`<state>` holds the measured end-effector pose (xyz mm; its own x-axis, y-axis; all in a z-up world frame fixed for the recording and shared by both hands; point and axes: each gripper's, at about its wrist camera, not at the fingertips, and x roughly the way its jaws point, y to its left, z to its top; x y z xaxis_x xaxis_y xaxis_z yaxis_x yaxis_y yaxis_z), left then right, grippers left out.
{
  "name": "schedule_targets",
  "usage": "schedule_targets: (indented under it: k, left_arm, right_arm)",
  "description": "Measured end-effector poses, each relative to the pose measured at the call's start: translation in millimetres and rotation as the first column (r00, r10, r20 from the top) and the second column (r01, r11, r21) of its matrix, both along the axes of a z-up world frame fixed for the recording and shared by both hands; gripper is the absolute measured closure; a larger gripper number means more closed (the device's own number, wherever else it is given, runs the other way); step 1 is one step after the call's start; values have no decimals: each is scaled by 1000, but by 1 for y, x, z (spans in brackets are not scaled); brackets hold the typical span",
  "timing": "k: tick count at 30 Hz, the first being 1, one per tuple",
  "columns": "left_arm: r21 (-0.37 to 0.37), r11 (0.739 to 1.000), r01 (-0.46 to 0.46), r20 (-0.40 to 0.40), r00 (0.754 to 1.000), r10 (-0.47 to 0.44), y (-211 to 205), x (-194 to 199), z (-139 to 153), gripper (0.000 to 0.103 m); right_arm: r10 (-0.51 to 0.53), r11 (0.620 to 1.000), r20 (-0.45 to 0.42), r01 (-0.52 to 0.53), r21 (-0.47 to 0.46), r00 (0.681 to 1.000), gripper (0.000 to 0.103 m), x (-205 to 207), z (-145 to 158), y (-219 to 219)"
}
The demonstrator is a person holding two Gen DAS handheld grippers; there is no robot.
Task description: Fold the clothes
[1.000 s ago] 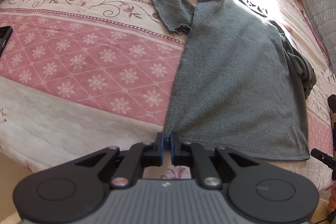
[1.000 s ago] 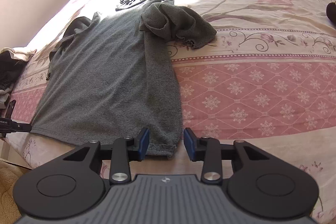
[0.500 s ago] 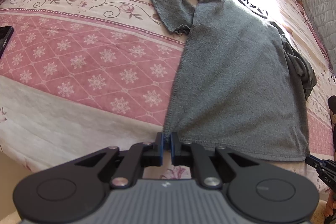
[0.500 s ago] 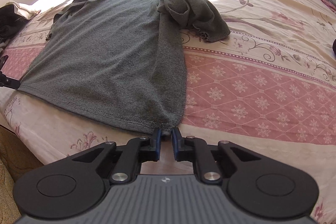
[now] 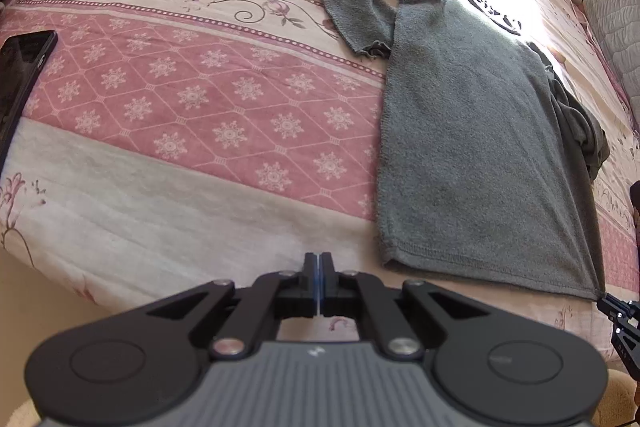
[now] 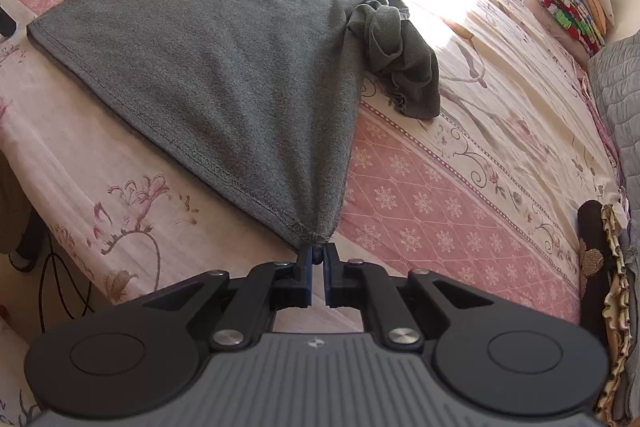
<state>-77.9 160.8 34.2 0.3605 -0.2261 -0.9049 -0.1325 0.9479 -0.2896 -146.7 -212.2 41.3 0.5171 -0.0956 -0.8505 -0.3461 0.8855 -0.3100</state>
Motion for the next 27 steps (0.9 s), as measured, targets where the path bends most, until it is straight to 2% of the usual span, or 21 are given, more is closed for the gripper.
schedule_targets:
  k: [3, 6, 8, 11, 14, 18, 20, 24, 27]
  left_arm:
    - [-19, 1000, 2, 25, 1000, -2, -2, 3, 7, 92]
    - [-31, 999, -6, 55, 998, 8, -6, 12, 14, 68]
    - [-37, 999, -19, 76, 997, 22, -11, 22, 17, 63]
    - [-72, 996, -48, 89, 994, 55, -18, 39, 18, 55]
    - [-100, 992, -72, 103, 991, 83, -27, 56, 19, 53]
    - [-101, 992, -69, 141, 986, 83, -44, 75, 18, 51]
    - [-94, 994, -50, 173, 983, 66, -56, 84, 17, 50]
    - [-63, 998, 13, 248, 969, 3, -81, 99, 11, 44]
    - [-51, 997, 54, 313, 949, -35, -95, 107, 4, 39]
  right_arm:
    - [-23, 1000, -40, 23, 13, 999, 96, 4, -6, -1]
    - [-34, 998, -48, 36, 44, 998, 91, 4, -4, -3]
    - [-43, 996, -37, 46, 72, 998, 81, 4, 2, -5]
    - [-67, 991, -13, 68, 117, 998, 72, 11, 15, -10]
    - [-105, 983, 8, 102, 151, 994, 70, 25, 24, -15]
    - [-186, 964, 41, 174, 202, 982, 67, 52, 32, -26]
    - [-235, 948, 55, 216, 236, 970, 61, 66, 34, -31]
    - [-317, 909, 63, 284, 306, 946, 60, 95, 33, -40]
    - [-359, 881, 63, 316, 352, 931, 55, 115, 31, -43]
